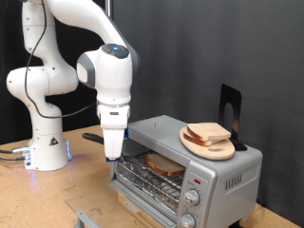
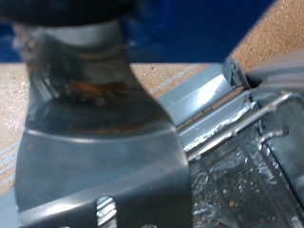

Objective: Make a piece of toast with the oven

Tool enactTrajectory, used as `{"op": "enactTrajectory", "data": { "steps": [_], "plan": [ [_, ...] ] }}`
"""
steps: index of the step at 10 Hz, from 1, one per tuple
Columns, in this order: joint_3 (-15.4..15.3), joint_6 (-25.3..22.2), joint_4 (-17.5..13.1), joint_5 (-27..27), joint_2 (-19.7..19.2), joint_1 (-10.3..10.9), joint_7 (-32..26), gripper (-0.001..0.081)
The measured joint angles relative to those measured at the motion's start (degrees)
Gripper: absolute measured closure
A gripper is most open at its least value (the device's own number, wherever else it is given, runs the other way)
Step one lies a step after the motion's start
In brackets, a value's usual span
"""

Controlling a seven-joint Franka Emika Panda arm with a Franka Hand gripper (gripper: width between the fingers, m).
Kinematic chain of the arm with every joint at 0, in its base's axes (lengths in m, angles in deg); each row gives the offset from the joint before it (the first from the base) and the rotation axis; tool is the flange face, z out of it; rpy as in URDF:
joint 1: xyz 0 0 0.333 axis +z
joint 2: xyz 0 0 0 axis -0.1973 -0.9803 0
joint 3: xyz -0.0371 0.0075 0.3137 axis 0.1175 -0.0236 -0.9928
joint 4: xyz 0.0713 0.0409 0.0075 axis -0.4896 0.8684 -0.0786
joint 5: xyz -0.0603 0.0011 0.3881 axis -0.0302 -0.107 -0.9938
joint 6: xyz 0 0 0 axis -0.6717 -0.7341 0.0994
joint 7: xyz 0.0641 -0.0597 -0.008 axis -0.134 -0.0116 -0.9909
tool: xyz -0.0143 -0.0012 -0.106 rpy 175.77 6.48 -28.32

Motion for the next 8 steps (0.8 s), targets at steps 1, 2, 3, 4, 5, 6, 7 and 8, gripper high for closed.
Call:
{"op": "enactTrajectory", "data": {
  "steps": [1,2,3,4,5,6,7,8],
  "plan": [
    [0.24,-0.04,0.69,0.00,0.31,-0.23,-0.74,0.0422],
    [0.71,-0.19,1.55,0.00,0.78,-0.53,-1.34,0.0422],
    [1.35,-0.20,2.57,-0.08,1.49,-0.87,-1.68,0.0422],
    [2.21,-0.20,3.62,-0.50,2.32,-1.23,-2.34,0.0422],
    [3.18,-0.20,4.66,-1.04,3.24,-1.66,-3.44,0.0422],
    [4.31,-0.20,5.60,-1.54,4.20,-2.15,-4.72,0.0422],
    [5.44,0.03,6.50,-2.32,5.15,-2.54,-6.24,0.0422],
    [6.59,0.80,7.37,-3.98,6.15,-2.72,-7.76,0.0422]
  ]
}}
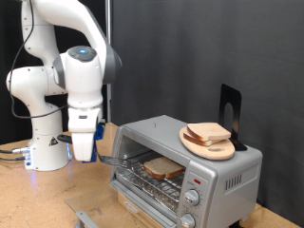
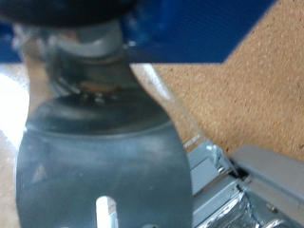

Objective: Make a piece of toast with the oven

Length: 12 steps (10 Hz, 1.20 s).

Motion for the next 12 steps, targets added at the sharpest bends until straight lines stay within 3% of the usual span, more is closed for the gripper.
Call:
{"op": "enactTrajectory", "data": {
  "steps": [3,5,8,12],
  "plan": [
    [0.78,0.85,1.19,-1.53,1.19,-0.01,-2.09,0.0422],
    [2.39,0.26,1.10,-5.82,2.31,0.00,-7.83,0.0422],
    [6.44,-6.82,-1.23,-12.28,6.64,-0.05,-14.01,0.0422],
    [7.69,-13.93,-5.26,-14.28,10.08,-0.05,-13.09,0.0422]
  ]
}}
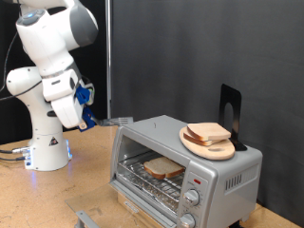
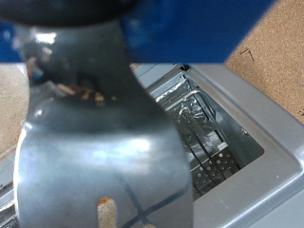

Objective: Make a piece of toast with the oven

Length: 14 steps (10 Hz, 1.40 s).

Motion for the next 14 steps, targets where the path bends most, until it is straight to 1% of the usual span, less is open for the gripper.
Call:
{"op": "enactTrajectory", "data": {
  "steps": [1,2,3,4,5,6,10,14],
  "plan": [
    [0.00,0.01,0.17,0.03,-0.06,0.00,-0.01,0.0422],
    [-0.02,0.01,0.26,-1.74,-0.13,0.11,0.00,0.0422],
    [-0.09,0.35,0.21,-5.93,-0.12,0.65,0.02,0.0422],
    [-0.44,0.71,-0.02,-10.00,-0.11,1.65,0.27,0.0422],
    [-1.49,1.46,-0.38,-12.68,-0.11,2.69,1.58,0.0422],
    [-3.12,2.85,-0.68,-13.94,-0.12,3.61,3.37,0.0422],
    [-10.99,12.84,-0.83,-15.65,-0.26,7.12,9.18,0.0422],
    [-17.34,16.12,-1.11,-16.49,-0.78,10.55,12.72,0.0422]
  ]
}}
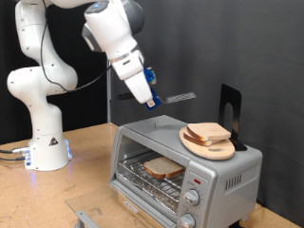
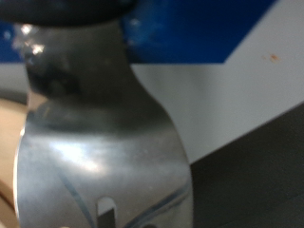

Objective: Make a piece of toast with the oven

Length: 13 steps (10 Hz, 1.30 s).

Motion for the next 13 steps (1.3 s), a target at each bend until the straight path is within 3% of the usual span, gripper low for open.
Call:
{"op": "enactTrajectory", "data": {
  "steps": [5,10,11,12,13],
  "plan": [
    [-6.94,7.69,2.13,1.47,-4.95,0.45,3.22,0.0422],
    [-8.74,10.97,3.37,0.41,-6.71,0.52,2.68,0.0422],
    [-8.84,11.19,3.47,0.21,-6.67,0.52,2.58,0.0352],
    [-8.87,11.35,3.59,0.19,-6.60,0.52,2.56,0.0352],
    [-8.91,12.18,3.75,0.18,-6.50,0.52,2.23,0.0143]
  ]
}}
